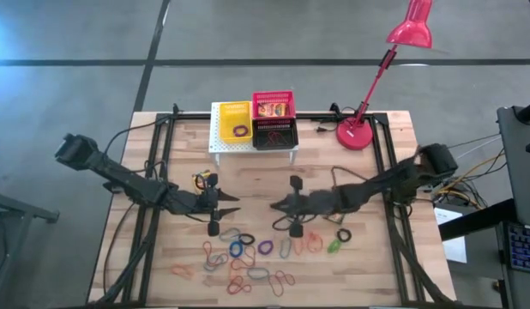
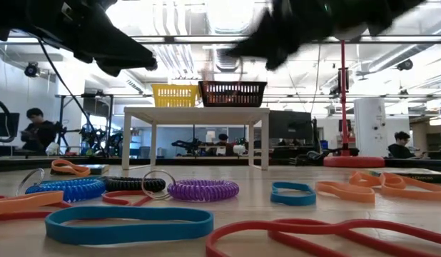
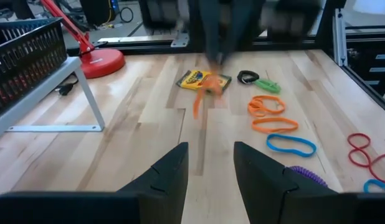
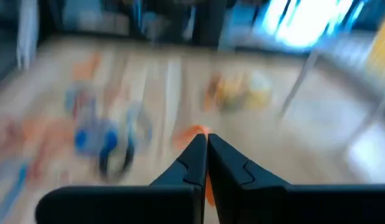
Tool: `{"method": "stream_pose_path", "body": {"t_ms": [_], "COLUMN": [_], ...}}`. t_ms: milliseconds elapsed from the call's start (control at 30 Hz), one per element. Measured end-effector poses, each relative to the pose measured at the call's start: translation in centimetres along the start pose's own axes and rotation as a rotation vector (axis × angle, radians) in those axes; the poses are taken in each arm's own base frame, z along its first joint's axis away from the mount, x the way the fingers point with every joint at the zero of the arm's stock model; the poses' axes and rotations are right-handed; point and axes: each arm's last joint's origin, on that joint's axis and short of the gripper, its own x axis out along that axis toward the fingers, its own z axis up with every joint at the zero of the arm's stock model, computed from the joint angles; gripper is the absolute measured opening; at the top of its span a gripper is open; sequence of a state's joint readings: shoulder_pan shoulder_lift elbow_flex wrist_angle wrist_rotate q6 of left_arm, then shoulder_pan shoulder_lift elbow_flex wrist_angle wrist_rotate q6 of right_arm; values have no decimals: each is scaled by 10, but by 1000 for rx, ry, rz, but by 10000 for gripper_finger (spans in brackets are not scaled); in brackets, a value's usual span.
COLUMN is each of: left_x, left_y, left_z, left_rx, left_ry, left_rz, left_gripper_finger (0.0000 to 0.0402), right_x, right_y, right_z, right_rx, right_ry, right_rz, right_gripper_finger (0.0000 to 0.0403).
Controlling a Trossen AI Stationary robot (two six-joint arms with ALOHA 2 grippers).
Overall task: Pick & Place Office Desk Supplies
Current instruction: Put the orange rubber band into the black bin on the shelf
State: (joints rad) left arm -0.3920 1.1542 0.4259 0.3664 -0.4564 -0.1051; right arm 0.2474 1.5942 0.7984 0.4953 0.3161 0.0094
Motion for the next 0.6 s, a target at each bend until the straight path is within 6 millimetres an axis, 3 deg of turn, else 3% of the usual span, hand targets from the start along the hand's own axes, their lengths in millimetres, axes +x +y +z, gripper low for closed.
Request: {"method": "stream_pose_path", "body": {"t_ms": [100, 300, 600], "left_x": [0, 1, 1], "left_y": [0, 0, 0], "left_z": [0, -1, -3], "left_rx": [-2, -13, -23], "left_ry": [-3, 2, 9], "left_rz": [0, 1, 3], "left_gripper_finger": [131, 131, 131], "right_x": [-8, -11, 8], "right_y": [-17, -70, -145], "right_z": [35, 74, 67], "right_rx": [-33, -36, -19], "right_ry": [-106, -150, 149], "right_rz": [-46, -201, -388], "right_gripper_finger": [9, 8, 8]}}
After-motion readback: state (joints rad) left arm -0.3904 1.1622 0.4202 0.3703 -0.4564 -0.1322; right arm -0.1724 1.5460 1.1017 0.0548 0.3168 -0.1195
